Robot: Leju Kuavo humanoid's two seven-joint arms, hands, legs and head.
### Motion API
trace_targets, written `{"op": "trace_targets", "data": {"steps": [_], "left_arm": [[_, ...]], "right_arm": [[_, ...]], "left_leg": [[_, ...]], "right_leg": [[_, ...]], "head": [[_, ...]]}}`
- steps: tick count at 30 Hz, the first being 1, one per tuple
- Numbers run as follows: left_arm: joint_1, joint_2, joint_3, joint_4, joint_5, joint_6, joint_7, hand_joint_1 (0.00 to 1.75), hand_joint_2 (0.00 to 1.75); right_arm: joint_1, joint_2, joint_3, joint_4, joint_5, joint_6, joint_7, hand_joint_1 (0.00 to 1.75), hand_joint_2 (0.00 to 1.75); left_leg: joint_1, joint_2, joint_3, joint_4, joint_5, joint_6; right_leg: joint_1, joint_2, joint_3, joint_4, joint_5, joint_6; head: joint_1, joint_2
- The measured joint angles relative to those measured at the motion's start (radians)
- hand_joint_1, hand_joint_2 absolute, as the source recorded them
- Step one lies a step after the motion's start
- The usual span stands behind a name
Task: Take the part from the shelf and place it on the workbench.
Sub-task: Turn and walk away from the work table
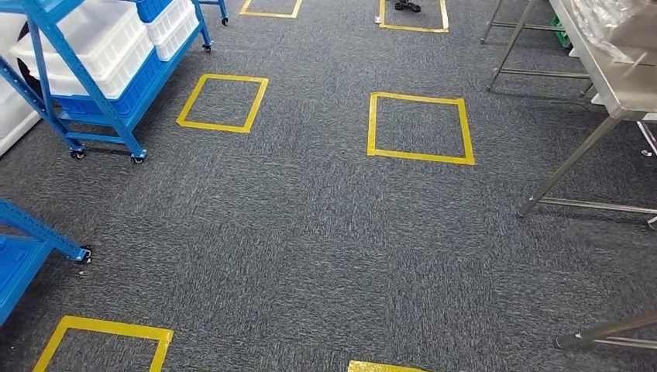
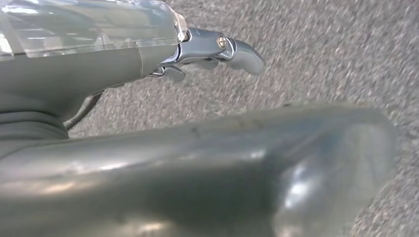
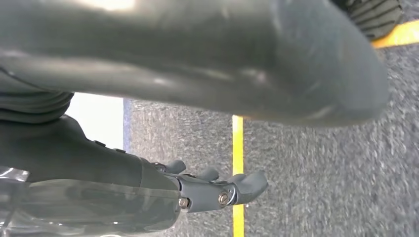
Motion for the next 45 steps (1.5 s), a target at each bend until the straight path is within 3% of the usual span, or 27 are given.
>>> {"op": "trace_targets", "data": {"steps": [2, 3, 5, 6, 7, 9, 11, 12, 15, 17, 19, 21, 22, 23, 24, 26, 28, 30, 32, 34, 36, 37, 38, 39, 42, 43, 45], "left_arm": [[0.000, 0.003, 0.000, 0.000, -0.001, 0.001, 0.000, 0.00, 0.00], [-0.001, 0.004, 0.000, 0.000, -0.001, 0.002, 0.001, 0.00, 0.00], [-0.002, 0.005, 0.000, 0.000, -0.003, 0.003, 0.002, 0.00, 0.00], [-0.001, 0.006, 0.000, 0.000, -0.004, 0.003, 0.003, 0.00, 0.00], [0.000, 0.008, 0.000, 0.000, -0.004, 0.004, 0.003, 0.00, 0.00], [0.002, 0.012, 0.000, 0.000, -0.005, 0.004, 0.004, 0.00, 0.00], [0.000, 0.014, 0.000, 0.000, -0.008, 0.005, 0.005, 0.00, 0.00], [0.000, 0.015, 0.000, 0.000, -0.010, 0.005, 0.005, 0.00, 0.00], [0.003, 0.020, 0.000, 0.000, -0.011, 0.008, 0.005, 0.00, 0.00], [0.003, 0.022, 0.000, 0.000, -0.011, 0.010, 0.004, 0.00, 0.00], [0.002, 0.024, 0.000, 0.000, -0.011, 0.013, 0.004, 0.00, 0.00], [0.002, 0.026, 0.000, 0.000, -0.011, 0.016, 0.005, 0.00, 0.00], [0.003, 0.027, 0.000, 0.000, -0.011, 0.016, 0.005, 0.00, 0.00], [0.004, 0.027, 0.000, 0.000, -0.011, 0.017, 0.005, 0.00, 0.00], [0.004, 0.028, 0.000, 0.000, -0.011, 0.017, 0.005, 0.00, 0.00], [0.004, 0.028, 0.000, 0.000, -0.011, 0.018, 0.005, 0.00, 0.00], [0.003, 0.029, 0.000, 0.000, -0.011, 0.018, 0.006, 0.00, 0.00], [0.006, 0.030, 0.000, 0.000, -0.011, 0.019, 0.006, 0.00, 0.00], [0.009, 0.032, 0.000, 0.000, -0.013, 0.020, 0.007, 0.00, 0.00], [0.007, 0.032, 0.000, 0.000, -0.015, 0.020, 0.007, 0.00, 0.00], [0.005, 0.032, 0.000, 0.000, -0.018, 0.021, 0.008, 0.00, 0.00], [0.006, 0.031, 0.000, 0.000, -0.019, 0.021, 0.008, 0.00, 0.00], [0.007, 0.032, 0.000, 0.000, -0.020, 0.021, 0.008, 0.00, 0.00], [0.008, 0.032, 0.000, 0.000, -0.021, 0.021, 0.008, 0.00, 0.00], [0.005, 0.035, 0.000, 0.000, -0.023, 0.021, 0.006, 0.00, 0.00], [0.004, 0.035, 0.000, 0.000, -0.023, 0.021, 0.005, 0.00, 0.00], [0.007, 0.036, 0.000, 0.000, -0.023, 0.021, 0.004, 0.00, 0.00]], "right_arm": [[0.001, 0.000, -0.001, 0.000, 0.000, -0.001, 0.000, 0.00, 0.00], [0.003, 0.000, -0.001, 0.000, 0.000, -0.001, 0.000, 0.00, 0.00], [0.006, 0.000, -0.001, 0.000, 0.000, 0.000, -0.001, 0.00, 0.00], [0.006, 0.000, -0.001, 0.000, 0.000, 0.000, -0.001, 0.00, 0.00], [0.005, 0.000, -0.001, 0.000, 0.000, 0.002, -0.002, 0.00, 0.00], [0.004, 0.001, -0.001, 0.002, 0.001, 0.005, -0.004, 0.00, 0.00], [0.003, 0.002, -0.001, 0.003, 0.002, 0.006, -0.006, 0.00, 0.00], [0.002, 0.003, -0.001, 0.004, 0.002, 0.007, -0.007, 0.00, 0.00], [-0.004, 0.005, -0.001, 0.004, 0.006, 0.009, -0.010, 0.00, 0.00], [-0.004, 0.006, -0.001, 0.004, 0.009, 0.010, -0.011, 0.00, 0.00], [-0.003, 0.006, -0.001, 0.005, 0.012, 0.011, -0.011, 0.00, 0.00], [-0.001, 0.007, -0.001, 0.006, 0.014, 0.011, -0.009, 0.00, 0.00], [0.000, 0.007, -0.001, 0.007, 0.015, 0.011, -0.009, 0.00, 0.00], [0.000, 0.007, -0.001, 0.007, 0.016, 0.011, -0.009, 0.00, 0.00], [0.001, 0.007, -0.001, 0.008, 0.016, 0.011, -0.009, 0.00, 0.00], [0.004, 0.007, -0.002, 0.008, 0.017, 0.012, -0.009, 0.00, 0.00], [0.005, 0.008, -0.002, 0.008, 0.018, 0.013, -0.010, 0.00, 0.00], [0.003, 0.010, -0.001, 0.008, 0.019, 0.013, -0.011, 0.00, 0.00], [0.004, 0.013, -0.002, 0.009, 0.019, 0.015, -0.011, 0.00, 0.00], [0.008, 0.014, -0.002, 0.009, 0.020, 0.018, -0.012, 0.00, 0.00], [0.011, 0.014, -0.002, 0.009, 0.023, 0.021, -0.012, 0.00, 0.00], [0.012, 0.014, -0.002, 0.009, 0.024, 0.022, -0.014, 0.00, 0.00], [0.011, 0.014, -0.002, 0.009, 0.026, 0.022, -0.015, 0.00, 0.00], [0.011, 0.014, -0.002, 0.009, 0.027, 0.023, -0.018, 0.00, 0.00], [0.009, 0.016, -0.002, 0.009, 0.030, 0.023, -0.021, 0.00, 0.00], [0.008, 0.017, -0.002, 0.009, 0.031, 0.023, -0.022, 0.00, 0.00], [0.003, 0.017, -0.002, 0.009, 0.033, 0.023, -0.023, 0.00, 0.00]], "left_leg": [[-0.003, 0.052, -0.024, 0.054, -0.036, -0.007], [-0.002, 0.081, -0.052, 0.111, -0.069, -0.012], [0.006, 0.101, -0.115, 0.240, -0.126, -0.022], [0.011, 0.105, -0.132, 0.274, -0.133, -0.027], [0.015, 0.108, -0.129, 0.269, -0.120, -0.032], [0.021, 0.131, -0.067, 0.157, -0.057, -0.040], [0.020, 0.168, -0.001, 0.038, -0.014, -0.036], [0.018, 0.179, 0.015, 0.006, -0.006, -0.030], [0.014, 0.157, 0.013, -0.003, -0.004, -0.010], [0.017, 0.139, 0.016, -0.012, 0.004, 0.004], [0.018, 0.119, 0.014, -0.015, 0.010, 0.014], [0.016, 0.097, 0.010, -0.014, 0.013, 0.016], [0.015, 0.084, 0.010, -0.014, 0.013, 0.016], [0.015, 0.071, 0.011, -0.013, 0.013, 0.016], [0.015, 0.058, 0.013, -0.013, 0.013, 0.014], [0.015, 0.034, 0.013, -0.011, 0.013, 0.007], [0.014, 0.013, 0.006, -0.008, 0.015, -0.006], [0.015, -0.002, -0.002, -0.009, 0.018, -0.020], [0.014, 0.034, -0.017, 0.018, -0.004, -0.028], [0.013, 0.089, -0.062, 0.120, -0.066, -0.031], [0.014, 0.105, -0.118, 0.246, -0.123, -0.035], [0.014, 0.107, -0.128, 0.274, -0.128, -0.036], [0.014, 0.110, -0.118, 0.262, -0.114, -0.036], [0.013, 0.117, -0.088, 0.212, -0.085, -0.035], [0.005, 0.166, 0.018, 0.020, -0.015, -0.020], [0.001, 0.174, 0.030, -0.006, -0.011, -0.014], [-0.001, 0.158, 0.028, -0.013, -0.009, -0.003]], "right_leg": [[-0.005, -0.028, 0.010, -0.018, 0.006, -0.008], [-0.003, -0.044, 0.013, -0.021, 0.006, -0.011], [-0.001, -0.076, 0.013, -0.020, 0.003, -0.015], [-0.001, -0.091, 0.013, -0.019, 0.001, -0.014], [-0.002, -0.104, 0.013, -0.018, -0.001, -0.012], [-0.005, -0.125, 0.015, -0.010, -0.008, -0.004], [-0.004, -0.144, 0.017, 0.002, -0.019, 0.009], [-0.003, -0.152, 0.019, 0.006, -0.023, 0.016], [-0.006, -0.169, 0.028, 0.007, -0.029, 0.032], [-0.011, -0.136, 0.019, 0.042, -0.062, 0.043], [-0.015, -0.082, -0.032, 0.159, -0.130, 0.049], [-0.015, -0.062, -0.094, 0.283, -0.176, 0.049], [-0.016, -0.060, -0.106, 0.301, -0.170, 0.048], [-0.016, -0.058, -0.098, 0.278, -0.144, 0.046], [-0.017, -0.050, -0.074, 0.220, -0.103, 0.044], [-0.018, -0.010, -0.017, 0.081, -0.033, 0.038], [-0.017, 0.017, 0.006, 0.020, -0.016, 0.033], [-0.017, 0.001, 0.007, 0.014, -0.015, 0.023], [-0.018, -0.024, 0.009, 0.006, -0.010, 0.007], [-0.016, -0.052, 0.009, 0.002, -0.008, -0.005], [-0.011, -0.082, 0.007, 0.003, -0.009, -0.009], [-0.009, -0.096, 0.006, 0.003, -0.010, -0.010], [-0.007, -0.109, 0.006, 0.003, -0.011, -0.010], [-0.006, -0.121, 0.008, 0.004, -0.012, -0.009], [-0.001, -0.151, 0.014, 0.008, -0.019, 0.001], [0.000, -0.160, 0.016, 0.009, -0.021, 0.007], [0.001, -0.173, 0.021, 0.008, -0.022, 0.017]], "head": [[-0.002, 0.000], [-0.003, 0.000], [-0.004, 0.000], [-0.004, 0.000], [-0.004, 0.000], [-0.004, 0.000], [-0.003, 0.000], [-0.003, 0.000], [-0.002, 0.000], [0.000, 0.000], [0.002, 0.000], [0.002, 0.000], [0.002, 0.000], [0.002, 0.000], [0.002, 0.000], [0.002, 0.000], [0.002, 0.000], [0.001, 0.000], [0.000, 0.000], [-0.003, 0.000], [-0.004, 0.000], [-0.004, 0.000], [-0.004, 0.000], [-0.004, 0.000], [-0.003, 0.000], [-0.003, 0.000], [-0.002, 0.000]]}}
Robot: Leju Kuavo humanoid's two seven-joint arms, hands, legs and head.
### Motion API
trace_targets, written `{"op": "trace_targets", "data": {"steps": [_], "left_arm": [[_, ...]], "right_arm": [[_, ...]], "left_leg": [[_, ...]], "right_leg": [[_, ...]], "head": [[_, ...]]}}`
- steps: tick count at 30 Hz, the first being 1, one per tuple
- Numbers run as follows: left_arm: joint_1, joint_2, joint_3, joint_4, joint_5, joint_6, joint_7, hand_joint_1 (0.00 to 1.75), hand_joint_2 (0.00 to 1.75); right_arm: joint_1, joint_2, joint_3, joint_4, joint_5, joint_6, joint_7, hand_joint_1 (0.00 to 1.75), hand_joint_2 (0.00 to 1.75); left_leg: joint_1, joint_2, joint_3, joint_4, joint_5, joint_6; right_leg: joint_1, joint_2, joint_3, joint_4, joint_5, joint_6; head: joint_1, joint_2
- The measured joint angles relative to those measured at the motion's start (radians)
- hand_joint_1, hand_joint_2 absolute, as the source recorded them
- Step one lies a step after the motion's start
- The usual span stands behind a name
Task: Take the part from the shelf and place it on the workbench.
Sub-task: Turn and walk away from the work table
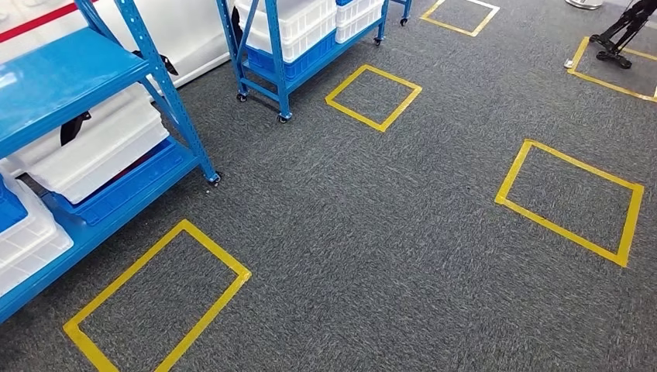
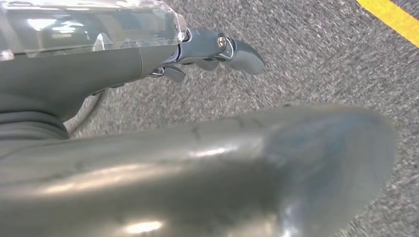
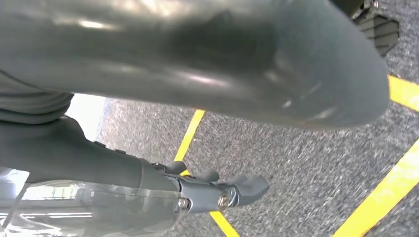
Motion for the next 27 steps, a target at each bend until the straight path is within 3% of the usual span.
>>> {"op": "trace_targets", "data": {"steps": [1, 3, 5, 6, 7, 8, 9, 11, 12, 14, 16, 18, 20, 21, 22, 23, 24, 27], "left_arm": [[0.002, 0.000, 0.000, 0.000, 0.000, 0.000, 0.000, 0.00, 0.00], [0.002, 0.000, 0.000, 0.000, 0.000, 0.000, 0.000, 0.00, 0.00], [-0.002, 0.000, 0.000, 0.000, 0.000, 0.000, 0.000, 0.00, 0.00], [-0.003, 0.000, 0.000, 0.000, 0.000, 0.001, 0.000, 0.00, 0.00], [-0.003, 0.001, 0.000, 0.000, -0.001, 0.001, 0.000, 0.00, 0.00], [-0.002, 0.001, 0.000, 0.000, -0.001, 0.001, 0.000, 0.00, 0.00], [-0.001, 0.001, 0.000, 0.000, -0.001, 0.001, 0.000, 0.00, 0.00], [-0.001, 0.000, 0.000, 0.000, -0.002, 0.001, 0.001, 0.00, 0.00], [-0.003, 0.000, 0.000, 0.000, -0.002, 0.001, 0.001, 0.00, 0.00], [-0.003, -0.001, 0.000, 0.000, -0.002, 0.001, 0.000, 0.00, 0.00], [0.000, 0.000, 0.001, 0.000, -0.004, 0.001, 0.000, 0.00, 0.00], [0.001, 0.000, 0.001, 0.000, -0.005, 0.001, 0.000, 0.00, 0.00], [-0.002, -0.001, 0.001, 0.000, -0.006, 0.000, 0.000, 0.00, 0.00], [-0.003, -0.002, 0.001, 0.000, -0.006, 0.000, 0.000, 0.00, 0.00], [-0.003, -0.003, 0.001, 0.000, -0.006, 0.000, 0.001, 0.00, 0.00], [-0.001, -0.003, 0.001, 0.000, -0.006, 0.000, 0.001, 0.00, 0.00], [0.000, -0.003, 0.001, 0.000, -0.006, 0.000, 0.002, 0.00, 0.00], [-0.001, -0.003, 0.002, 0.000, -0.006, 0.000, 0.003, 0.00, 0.00]], "right_arm": [[-0.002, 0.000, 0.000, 0.000, 0.001, 0.000, 0.000, 0.00, 0.00], [-0.003, 0.000, 0.000, 0.000, 0.001, 0.001, 0.001, 0.00, 0.00], [0.000, 0.001, 0.000, 0.000, 0.002, 0.001, 0.002, 0.00, 0.00], [0.001, 0.001, 0.000, 0.001, 0.003, 0.001, 0.002, 0.00, 0.00], [0.002, 0.001, 0.000, 0.001, 0.003, 0.001, 0.002, 0.00, 0.00], [0.003, 0.001, 0.000, 0.001, 0.004, 0.001, 0.003, 0.00, 0.00], [0.003, 0.000, 0.000, 0.001, 0.004, 0.001, 0.003, 0.00, 0.00], [0.004, 0.000, 0.000, 0.001, 0.006, 0.001, 0.002, 0.00, 0.00], [0.005, 0.000, 0.000, 0.001, 0.007, 0.000, 0.001, 0.00, 0.00], [0.004, 0.000, 0.000, 0.001, 0.009, 0.000, -0.001, 0.00, 0.00], [0.001, 0.001, 0.000, 0.001, 0.011, 0.000, -0.004, 0.00, 0.00], [0.001, 0.001, 0.000, 0.001, 0.013, -0.001, -0.006, 0.00, 0.00], [0.004, 0.002, 0.000, 0.001, 0.014, -0.001, -0.007, 0.00, 0.00], [0.006, 0.002, 0.000, 0.001, 0.014, -0.001, -0.007, 0.00, 0.00], [0.007, 0.002, 0.000, 0.001, 0.015, -0.001, -0.006, 0.00, 0.00], [0.007, 0.002, -0.001, 0.001, 0.015, -0.002, -0.006, 0.00, 0.00], [0.006, 0.002, -0.001, 0.001, 0.016, -0.002, -0.006, 0.00, 0.00], [0.004, 0.002, 0.000, 0.001, 0.019, -0.005, -0.003, 0.00, 0.00]], "left_leg": [[0.002, -0.008, 0.001, -0.005, 0.004, 0.005], [0.008, -0.025, 0.005, -0.014, 0.014, 0.017], [0.009, -0.043, 0.002, -0.016, 0.019, 0.024], [0.009, -0.054, -0.001, -0.015, 0.020, 0.025], [0.009, -0.066, -0.001, -0.014, 0.020, 0.025], [0.010, -0.080, -0.001, -0.013, 0.020, 0.024], [0.011, -0.094, 0.000, -0.010, 0.019, 0.022], [0.011, -0.121, -0.001, -0.003, 0.016, 0.014], [0.011, -0.133, -0.004, 0.000, 0.015, 0.007], [0.013, -0.153, -0.012, 0.003, 0.016, -0.008], [0.016, -0.163, -0.019, 0.003, 0.018, -0.021], [0.016, -0.119, -0.040, 0.044, -0.011, -0.030], [0.015, -0.065, -0.095, 0.164, -0.078, -0.035], [0.016, -0.055, -0.128, 0.232, -0.108, -0.037], [0.017, -0.052, -0.149, 0.280, -0.123, -0.039], [0.017, -0.049, -0.152, 0.291, -0.117, -0.040], [0.017, -0.045, -0.134, 0.261, -0.094, -0.039], [0.011, 0.000, -0.030, 0.065, -0.014, -0.026]], "right_leg": [[-0.002, 0.008, 0.002, 0.003, -0.004, 0.006], [-0.006, 0.058, -0.020, 0.056, -0.043, 0.019], [-0.012, 0.105, -0.079, 0.179, -0.110, 0.027], [-0.014, 0.111, -0.109, 0.240, -0.133, 0.029], [-0.016, 0.113, -0.128, 0.276, -0.138, 0.031], [-0.019, 0.114, -0.129, 0.275, -0.121, 0.032], [-0.022, 0.118, -0.112, 0.234, -0.087, 0.033], [-0.028, 0.155, -0.053, 0.100, -0.014, 0.032], [-0.030, 0.175, -0.032, 0.051, 0.004, 0.031], [-0.028, 0.194, -0.020, 0.018, 0.006, 0.024], [-0.027, 0.170, -0.019, 0.012, 0.010, 0.012], [-0.028, 0.144, -0.016, 0.004, 0.014, -0.004], [-0.022, 0.115, -0.016, 0.002, 0.013, -0.015], [-0.018, 0.098, -0.017, 0.003, 0.012, -0.018], [-0.015, 0.083, -0.017, 0.004, 0.011, -0.019], [-0.013, 0.069, -0.018, 0.006, 0.009, -0.020], [-0.012, 0.057, -0.018, 0.008, 0.008, -0.020], [-0.009, 0.026, -0.013, 0.013, 0.000, -0.011]], "head": [[0.000, 0.000], [0.001, 0.000], [0.002, 0.000], [0.002, 0.000], [0.002, 0.000], [0.002, 0.000], [0.002, 0.000], [0.002, 0.000], [0.002, 0.000], [0.002, 0.000], [0.002, 0.000], [-0.001, 0.000], [-0.004, 0.000], [-0.004, 0.000], [-0.004, 0.000], [-0.004, 0.000], [-0.004, 0.000], [-0.003, 0.000]]}}
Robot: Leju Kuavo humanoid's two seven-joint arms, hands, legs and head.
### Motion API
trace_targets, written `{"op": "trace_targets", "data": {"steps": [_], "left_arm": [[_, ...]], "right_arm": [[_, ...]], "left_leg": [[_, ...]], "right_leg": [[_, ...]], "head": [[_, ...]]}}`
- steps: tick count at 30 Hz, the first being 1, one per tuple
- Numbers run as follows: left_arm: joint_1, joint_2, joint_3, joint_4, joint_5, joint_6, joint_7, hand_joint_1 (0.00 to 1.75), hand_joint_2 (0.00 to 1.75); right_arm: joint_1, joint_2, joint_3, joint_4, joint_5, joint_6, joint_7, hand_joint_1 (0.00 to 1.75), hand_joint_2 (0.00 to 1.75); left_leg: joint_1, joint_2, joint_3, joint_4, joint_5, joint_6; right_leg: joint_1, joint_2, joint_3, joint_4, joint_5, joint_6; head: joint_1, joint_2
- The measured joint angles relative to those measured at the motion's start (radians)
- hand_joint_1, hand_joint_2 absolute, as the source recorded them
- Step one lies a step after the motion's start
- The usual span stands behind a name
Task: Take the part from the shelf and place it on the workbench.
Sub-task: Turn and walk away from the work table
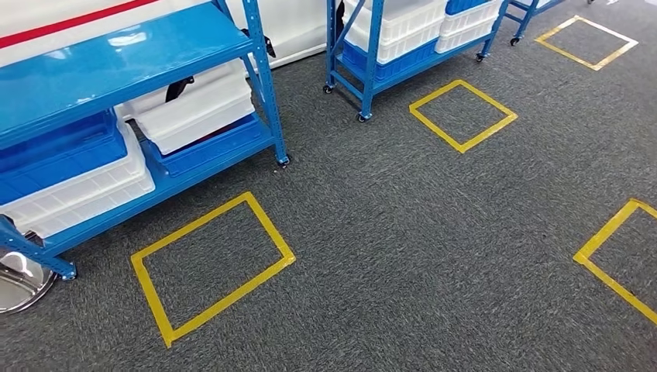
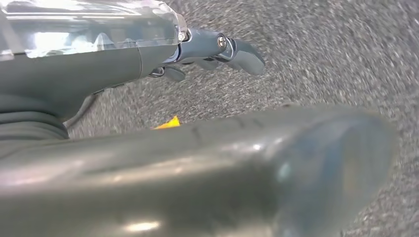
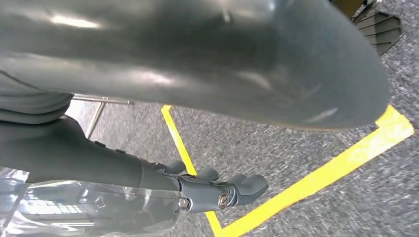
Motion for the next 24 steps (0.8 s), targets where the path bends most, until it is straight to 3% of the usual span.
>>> {"op": "trace_targets", "data": {"steps": [2, 4, 6, 8, 10, 11, 12, 13, 15, 17, 19, 21, 22, 24], "left_arm": [[-0.001, 0.000, 0.000, 0.000, 0.000, 0.000, 0.001, 0.00, 0.00], [0.003, 0.000, 0.002, 0.000, -0.001, 0.000, 0.003, 0.00, 0.00], [0.005, -0.003, 0.004, 0.000, -0.001, 0.000, 0.005, 0.00, 0.00], [0.002, -0.005, 0.005, 0.000, -0.001, 0.001, 0.006, 0.00, 0.00], [0.000, -0.006, 0.005, 0.000, -0.002, 0.001, 0.007, 0.00, 0.00], [0.000, -0.006, 0.005, 0.000, -0.002, 0.000, 0.007, 0.00, 0.00], [0.001, -0.008, 0.005, 0.000, -0.002, 0.000, 0.007, 0.00, 0.00], [0.001, -0.009, 0.005, 0.000, -0.003, 0.000, 0.007, 0.00, 0.00], [0.000, -0.013, 0.005, 0.000, -0.003, 0.000, 0.005, 0.00, 0.00], [-0.001, -0.015, 0.005, 0.000, -0.004, -0.001, 0.003, 0.00, 0.00], [0.001, -0.016, 0.005, 0.000, -0.004, -0.001, 0.002, 0.00, 0.00], [0.004, -0.016, 0.006, 0.000, -0.005, -0.001, 0.001, 0.00, 0.00], [0.003, -0.017, 0.006, 0.000, -0.006, -0.001, 0.001, 0.00, 0.00], [0.000, -0.018, 0.006, 0.000, -0.006, -0.002, 0.001, 0.00, 0.00]], "right_arm": [[-0.002, 0.000, 0.000, 0.000, 0.001, -0.003, 0.003, 0.00, 0.00], [-0.007, 0.000, 0.000, 0.000, 0.002, -0.005, 0.005, 0.00, 0.00], [-0.008, -0.001, 0.000, 0.000, 0.003, -0.007, 0.005, 0.00, 0.00], [-0.006, -0.001, 0.000, 0.000, 0.004, -0.008, 0.006, 0.00, 0.00], [-0.003, -0.002, 0.000, 0.000, 0.005, -0.008, 0.006, 0.00, 0.00], [-0.002, -0.002, 0.000, 0.000, 0.005, -0.008, 0.006, 0.00, 0.00], [-0.002, -0.003, 0.000, 0.000, 0.006, -0.009, 0.006, 0.00, 0.00], [-0.001, -0.004, 0.000, 0.000, 0.006, -0.009, 0.007, 0.00, 0.00], [0.001, -0.007, -0.001, 0.000, 0.008, -0.011, 0.007, 0.00, 0.00], [0.001, -0.008, -0.001, 0.000, 0.010, -0.012, 0.006, 0.00, 0.00], [-0.001, -0.008, -0.001, 0.000, 0.012, -0.013, 0.006, 0.00, 0.00], [-0.003, -0.008, -0.002, 0.000, 0.012, -0.013, 0.007, 0.00, 0.00], [-0.002, -0.008, -0.002, 0.000, 0.013, -0.013, 0.007, 0.00, 0.00], [0.001, -0.009, -0.003, 0.000, 0.013, -0.013, 0.008, 0.00, 0.00]], "left_leg": [[-0.007, 0.014, 0.022, -0.051, 0.010, 0.013], [-0.006, -0.004, 0.021, -0.056, 0.016, 0.023], [0.001, -0.021, 0.025, -0.065, 0.026, 0.035], [0.004, -0.039, 0.023, -0.070, 0.033, 0.043], [0.003, -0.062, 0.019, -0.069, 0.035, 0.045], [0.003, -0.075, 0.018, -0.068, 0.035, 0.045], [0.004, -0.089, 0.019, -0.067, 0.034, 0.044], [0.004, -0.103, 0.021, -0.065, 0.033, 0.042], [0.004, -0.129, 0.018, -0.058, 0.030, 0.033], [0.004, -0.150, 0.011, -0.054, 0.030, 0.020], [0.006, -0.168, 0.005, -0.056, 0.033, 0.007], [0.006, -0.142, -0.008, -0.033, 0.017, -0.003], [0.005, -0.114, -0.027, 0.006, -0.008, -0.006], [0.004, -0.063, -0.088, 0.136, -0.075, -0.011]], "right_leg": [[0.002, -0.016, 0.004, 0.001, -0.003, 0.011], [0.001, -0.025, 0.009, -0.001, -0.006, 0.024], [-0.002, 0.012, 0.001, 0.028, -0.033, 0.036], [-0.005, 0.068, -0.045, 0.133, -0.098, 0.041], [-0.007, 0.085, -0.104, 0.254, -0.146, 0.042], [-0.008, 0.086, -0.117, 0.276, -0.143, 0.042], [-0.010, 0.088, -0.111, 0.258, -0.118, 0.042], [-0.013, 0.094, -0.087, 0.202, -0.077, 0.042], [-0.019, 0.135, -0.030, 0.069, -0.013, 0.041], [-0.019, 0.161, -0.008, 0.011, 0.001, 0.037], [-0.017, 0.143, -0.008, 0.007, 0.003, 0.028], [-0.019, 0.119, -0.004, 0.000, 0.006, 0.013], [-0.019, 0.106, -0.003, -0.004, 0.008, 0.007], [-0.014, 0.077, -0.003, -0.005, 0.006, -0.001]], "head": [[0.000, 0.000], [0.000, 0.000], [0.002, 0.000], [0.004, 0.000], [0.004, 0.000], [0.004, 0.000], [0.004, 0.000], [0.004, 0.000], [0.004, 0.000], [0.005, 0.000], [0.005, 0.000], [0.003, 0.000], [0.001, 0.000], [-0.002, 0.000]]}}
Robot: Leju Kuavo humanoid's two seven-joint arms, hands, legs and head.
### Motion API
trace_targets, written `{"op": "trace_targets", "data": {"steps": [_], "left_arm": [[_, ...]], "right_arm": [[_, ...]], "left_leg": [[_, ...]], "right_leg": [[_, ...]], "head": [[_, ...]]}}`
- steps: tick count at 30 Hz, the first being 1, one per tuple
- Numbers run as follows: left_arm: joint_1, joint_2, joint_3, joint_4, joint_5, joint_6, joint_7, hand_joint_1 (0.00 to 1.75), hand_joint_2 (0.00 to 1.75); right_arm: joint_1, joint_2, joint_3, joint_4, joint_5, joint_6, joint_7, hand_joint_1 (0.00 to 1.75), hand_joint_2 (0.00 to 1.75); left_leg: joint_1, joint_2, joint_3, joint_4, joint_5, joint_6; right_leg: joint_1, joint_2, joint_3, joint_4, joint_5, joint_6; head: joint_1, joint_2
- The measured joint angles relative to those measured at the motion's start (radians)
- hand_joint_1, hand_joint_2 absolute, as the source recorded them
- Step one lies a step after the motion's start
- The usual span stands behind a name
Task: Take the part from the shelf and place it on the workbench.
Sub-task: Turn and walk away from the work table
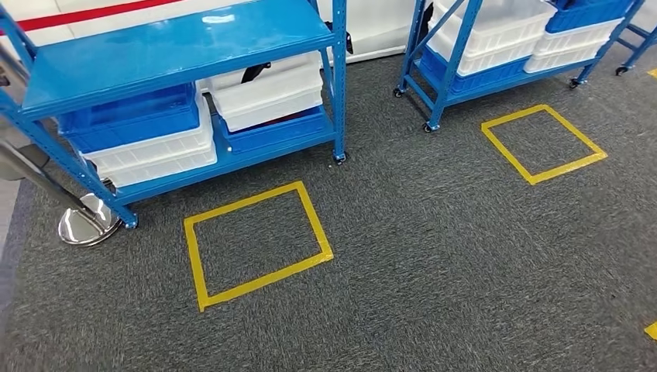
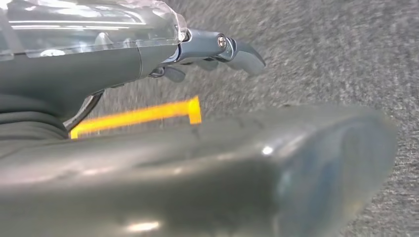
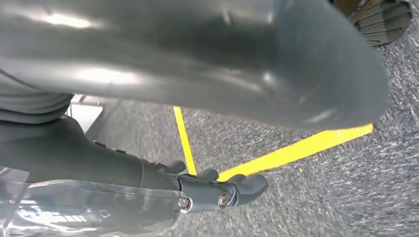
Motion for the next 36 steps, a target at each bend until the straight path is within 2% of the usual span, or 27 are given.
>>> {"op": "trace_targets", "data": {"steps": [1, 2, 3, 4, 5, 7, 8, 9, 11, 13, 15, 16, 17, 18, 19, 20, 22, 24, 25, 26, 28, 30, 31, 32, 33, 34, 36], "left_arm": [[-0.001, -0.001, 0.000, 0.000, -0.001, 0.000, 0.000, 0.00, 0.00], [0.000, -0.002, 0.000, 0.000, -0.001, -0.001, 0.000, 0.00, 0.00], [0.001, -0.002, 0.000, 0.000, -0.003, -0.001, 0.000, 0.00, 0.00], [0.002, -0.002, 0.000, 0.000, -0.004, -0.001, 0.000, 0.00, 0.00], [0.002, -0.002, 0.000, 0.000, -0.005, -0.001, 0.000, 0.00, 0.00], [0.000, -0.002, 0.000, 0.000, -0.007, -0.001, 0.000, 0.00, 0.00], [-0.001, -0.002, 0.000, 0.000, -0.007, -0.001, 0.000, 0.00, 0.00], [-0.001, -0.002, 0.000, 0.000, -0.007, -0.001, 0.000, 0.00, 0.00], [0.003, -0.003, 0.000, 0.000, -0.007, -0.001, 0.001, 0.00, 0.00], [0.004, -0.004, 0.000, 0.000, -0.008, -0.001, 0.002, 0.00, 0.00], [0.000, -0.005, 0.000, 0.000, -0.008, -0.001, 0.003, 0.00, 0.00], [-0.001, -0.005, 0.000, 0.000, -0.009, -0.001, 0.003, 0.00, 0.00], [-0.001, -0.005, 0.000, 0.000, -0.010, -0.001, 0.004, 0.00, 0.00], [0.000, -0.006, 0.000, 0.000, -0.010, -0.001, 0.004, 0.00, 0.00], [0.001, -0.007, 0.000, 0.000, -0.010, -0.002, 0.004, 0.00, 0.00], [0.002, -0.008, 0.000, 0.000, -0.010, -0.002, 0.004, 0.00, 0.00], [0.000, -0.010, 0.000, 0.000, -0.010, -0.003, 0.002, 0.00, 0.00], [-0.001, -0.011, 0.000, 0.000, -0.011, -0.006, -0.005, 0.00, 0.00], [0.000, -0.011, 0.000, 0.000, -0.011, -0.008, -0.010, 0.00, 0.00], [0.001, -0.011, 0.000, 0.000, -0.009, -0.011, -0.015, 0.00, 0.00], [0.003, -0.011, 0.001, 0.000, -0.003, -0.019, -0.024, 0.00, 0.00], [0.000, -0.011, 0.002, 0.000, 0.003, -0.026, -0.031, 0.00, 0.00], [-0.001, -0.011, 0.002, 0.000, 0.003, -0.029, -0.033, 0.00, 0.00], [-0.001, -0.012, 0.002, 0.000, 0.003, -0.031, -0.035, 0.00, 0.00], [0.001, -0.012, 0.002, 0.000, 0.003, -0.033, -0.035, 0.00, 0.00], [0.003, -0.012, 0.002, 0.000, 0.003, -0.033, -0.035, 0.00, 0.00], [0.005, -0.012, 0.003, 0.000, 0.004, -0.034, -0.035, 0.00, 0.00]], "right_arm": [[0.001, 0.000, 0.000, 0.000, 0.000, 0.000, 0.001, 0.00, 0.00], [0.001, 0.000, -0.001, 0.000, 0.000, 0.000, 0.003, 0.00, 0.00], [0.001, 0.000, -0.001, 0.000, 0.000, 0.000, 0.005, 0.00, 0.00], [0.000, 0.000, -0.001, 0.000, 0.000, 0.000, 0.006, 0.00, 0.00], [-0.001, 0.000, -0.001, 0.000, 0.000, 0.000, 0.007, 0.00, 0.00], [-0.002, 0.000, -0.001, 0.000, 0.000, 0.000, 0.008, 0.00, 0.00], [-0.003, 0.000, -0.001, 0.000, 0.000, 0.000, 0.009, 0.00, 0.00], [-0.004, 0.000, -0.001, 0.000, 0.000, 0.000, 0.009, 0.00, 0.00], [-0.010, -0.001, -0.001, 0.000, 0.001, 0.000, 0.010, 0.00, 0.00], [-0.010, -0.001, -0.001, 0.000, 0.002, 0.000, 0.011, 0.00, 0.00], [-0.007, -0.002, -0.001, 0.000, 0.003, 0.000, 0.011, 0.00, 0.00], [-0.005, -0.002, -0.001, 0.000, 0.003, 0.000, 0.011, 0.00, 0.00], [-0.004, -0.002, -0.001, 0.000, 0.004, 0.000, 0.011, 0.00, 0.00], [-0.003, -0.002, -0.001, 0.000, 0.004, 0.000, 0.011, 0.00, 0.00], [-0.003, -0.003, -0.001, 0.000, 0.004, 0.000, 0.011, 0.00, 0.00], [-0.002, -0.004, -0.001, 0.000, 0.004, 0.000, 0.011, 0.00, 0.00], [0.001, -0.006, -0.001, 0.000, 0.004, 0.000, 0.012, 0.00, 0.00], [0.002, -0.006, -0.002, 0.000, 0.003, 0.000, 0.012, 0.00, 0.00], [0.001, -0.006, -0.002, 0.000, 0.001, -0.001, 0.011, 0.00, 0.00], [0.001, -0.006, -0.003, 0.000, -0.002, -0.002, 0.009, 0.00, 0.00], [0.001, -0.006, -0.008, 0.000, -0.013, -0.010, 0.004, 0.00, 0.00], [0.003, -0.006, -0.017, 0.000, -0.021, -0.017, -0.001, 0.00, 0.00], [0.004, -0.006, -0.020, 0.000, -0.022, -0.018, -0.002, 0.00, 0.00], [0.005, -0.006, -0.023, 0.000, -0.024, -0.018, -0.003, 0.00, 0.00], [0.005, -0.006, -0.025, 0.000, -0.025, -0.018, -0.003, 0.00, 0.00], [0.005, -0.006, -0.027, 0.000, -0.027, -0.018, -0.004, 0.00, 0.00], [0.004, -0.006, -0.029, 0.000, -0.028, -0.018, -0.004, 0.00, 0.00]], "left_leg": [[0.000, 0.009, -0.028, 0.061, -0.024, -0.002], [0.001, 0.013, -0.043, 0.094, -0.029, -0.002], [0.000, 0.015, -0.037, 0.087, -0.016, -0.001], [0.000, 0.021, -0.012, 0.042, 0.014, 0.001], [-0.002, 0.036, 0.028, -0.029, 0.049, 0.007], [-0.011, 0.075, 0.091, -0.150, 0.090, 0.020], [-0.015, 0.087, 0.105, -0.178, 0.095, 0.027], [-0.019, 0.085, 0.104, -0.184, 0.093, 0.031], [-0.016, 0.063, 0.105, -0.193, 0.100, 0.041], [-0.009, 0.043, 0.111, -0.205, 0.110, 0.052], [-0.006, 0.023, 0.110, -0.209, 0.116, 0.059], [-0.006, 0.011, 0.107, -0.209, 0.117, 0.060], [-0.007, -0.003, 0.106, -0.209, 0.117, 0.060], [-0.006, -0.017, 0.106, -0.208, 0.117, 0.060], [-0.006, -0.032, 0.107, -0.206, 0.117, 0.059], [-0.005, -0.046, 0.109, -0.204, 0.116, 0.057], [-0.006, -0.071, 0.103, -0.195, 0.113, 0.047], [-0.006, -0.093, 0.092, -0.190, 0.113, 0.034], [-0.005, -0.105, 0.088, -0.190, 0.115, 0.027], [-0.003, -0.104, 0.085, -0.189, 0.115, 0.021], [-0.003, -0.059, 0.067, -0.152, 0.092, 0.013], [-0.003, -0.001, 0.010, -0.038, 0.035, 0.006], [-0.002, 0.009, -0.025, 0.033, 0.008, 0.003], [-0.001, 0.013, -0.051, 0.085, -0.005, 0.001], [-0.001, 0.015, -0.061, 0.104, 0.000, 0.001], [-0.001, 0.016, -0.048, 0.081, 0.025, 0.003], [-0.004, 0.020, 0.020, -0.050, 0.093, 0.015]], "right_leg": [[0.003, -0.015, 0.000, 0.000, -0.001, -0.002], [0.005, -0.030, 0.000, 0.001, -0.003, -0.003], [0.007, -0.043, 0.002, 0.002, -0.004, -0.003], [0.008, -0.055, 0.004, 0.002, -0.006, -0.002], [0.008, -0.066, 0.007, 0.002, -0.008, 0.000], [0.013, -0.085, 0.014, 0.004, -0.014, 0.008], [0.015, -0.093, 0.016, 0.004, -0.016, 0.013], [0.015, -0.101, 0.018, 0.004, -0.017, 0.019], [0.014, -0.106, 0.025, 0.003, -0.021, 0.029], [0.011, -0.062, 0.012, 0.043, -0.053, 0.040], [0.007, -0.007, -0.045, 0.159, -0.116, 0.046], [0.006, 0.004, -0.079, 0.224, -0.142, 0.048], [0.005, 0.008, -0.102, 0.267, -0.150, 0.049], [0.005, 0.009, -0.109, 0.272, -0.135, 0.050], [0.003, 0.012, -0.096, 0.238, -0.102, 0.050], [0.001, 0.022, -0.069, 0.173, -0.058, 0.049], [-0.004, 0.076, -0.019, 0.051, -0.005, 0.045], [-0.004, 0.106, -0.006, 0.012, 0.000, 0.038], [-0.004, 0.095, -0.006, 0.010, 0.000, 0.034], [-0.004, 0.082, -0.004, 0.007, 0.002, 0.027], [-0.007, 0.059, 0.001, 0.000, 0.002, 0.012], [-0.004, 0.037, 0.003, -0.003, -0.006, 0.001], [-0.001, 0.027, 0.005, -0.003, -0.011, -0.001], [0.000, 0.017, 0.009, -0.002, -0.015, -0.001], [0.002, 0.009, 0.015, -0.001, -0.020, 0.000], [0.003, 0.004, 0.022, -0.001, -0.025, 0.001], [0.004, -0.004, 0.041, -0.001, -0.037, 0.005]], "head": [[0.000, 0.000], [0.000, 0.000], [0.000, 0.000], [0.000, 0.000], [0.000, 0.000], [0.001, 0.000], [0.001, 0.000], [0.002, 0.000], [0.002, 0.000], [0.004, 0.000], [0.006, 0.000], [0.007, 0.000], [0.007, 0.000], [0.007, 0.000], [0.007, 0.000], [0.007, 0.000], [0.007, 0.000], [0.006, 0.000], [0.006, 0.000], [0.006, 0.000], [0.003, 0.000], [0.000, 0.000], [0.000, 0.000], [0.000, 0.000], [0.000, 0.000], [0.000, 0.000], [0.000, 0.000]]}}
